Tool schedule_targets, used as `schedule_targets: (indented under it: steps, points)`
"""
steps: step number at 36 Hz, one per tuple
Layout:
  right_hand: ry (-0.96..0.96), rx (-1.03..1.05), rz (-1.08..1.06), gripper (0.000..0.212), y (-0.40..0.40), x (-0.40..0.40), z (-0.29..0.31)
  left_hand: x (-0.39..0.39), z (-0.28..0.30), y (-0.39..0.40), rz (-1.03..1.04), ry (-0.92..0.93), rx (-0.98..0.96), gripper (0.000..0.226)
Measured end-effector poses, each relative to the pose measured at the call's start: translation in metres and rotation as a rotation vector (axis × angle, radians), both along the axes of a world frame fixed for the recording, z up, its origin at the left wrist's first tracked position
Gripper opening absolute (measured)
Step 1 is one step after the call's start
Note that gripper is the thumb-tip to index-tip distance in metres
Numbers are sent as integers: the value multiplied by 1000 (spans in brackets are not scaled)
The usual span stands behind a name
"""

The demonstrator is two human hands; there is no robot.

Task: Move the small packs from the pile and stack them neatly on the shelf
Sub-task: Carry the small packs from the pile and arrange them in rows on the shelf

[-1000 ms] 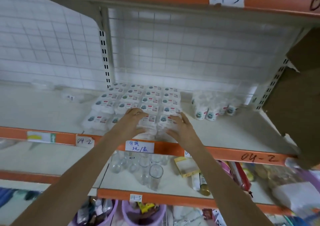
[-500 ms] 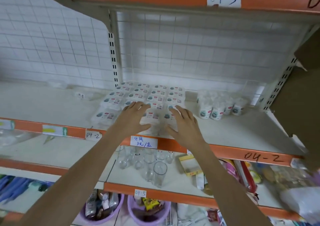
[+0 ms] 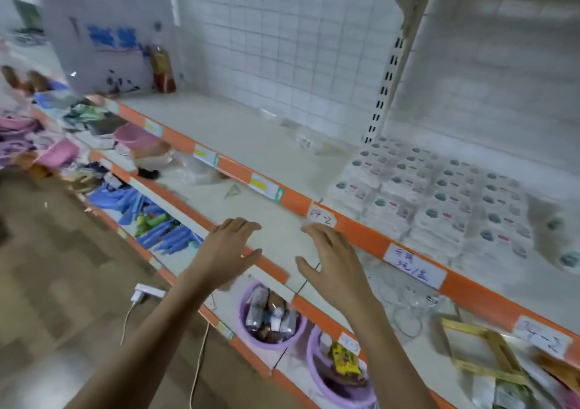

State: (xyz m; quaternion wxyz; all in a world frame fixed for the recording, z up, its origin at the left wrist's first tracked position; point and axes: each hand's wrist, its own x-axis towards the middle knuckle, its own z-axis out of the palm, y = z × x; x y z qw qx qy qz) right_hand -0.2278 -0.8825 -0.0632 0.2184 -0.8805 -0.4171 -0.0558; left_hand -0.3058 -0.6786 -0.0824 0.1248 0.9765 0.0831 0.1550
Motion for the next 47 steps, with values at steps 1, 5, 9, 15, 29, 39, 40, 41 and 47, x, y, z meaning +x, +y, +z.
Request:
schedule_targets:
  steps: [1,5,9,15,29,39,40,41,47]
  points:
    - [20,-6,15,47,14,-2,-5,-8,-2,12,26,5,-12,64]
    - [87,-36,45,47,70,-10,-21,-32,-9,63,94,10,-51,42]
    - [105,-76,66,49,120,-17,-29,-46,-19,115,95,16,-55,40]
    - [111,-107,73,46,185,-20,-38,-53,-29,185,86,15,-68,41]
    - [38,130,-2,34,269,40,-3,21,-3,288,-22,-38,-67,38]
    - [-106,86,-294,38,272,183,42,168,54,339,-208,-165,14,56]
    - [-91,55,-335,41,268,196,44,184,58,342,-224,-164,8,53]
    - [-67,27,-382,44,265,208,46,201,62,344,-245,-162,0,48]
    - [76,-29,-610,60,241,263,52,300,67,351,-331,-108,-108,38]
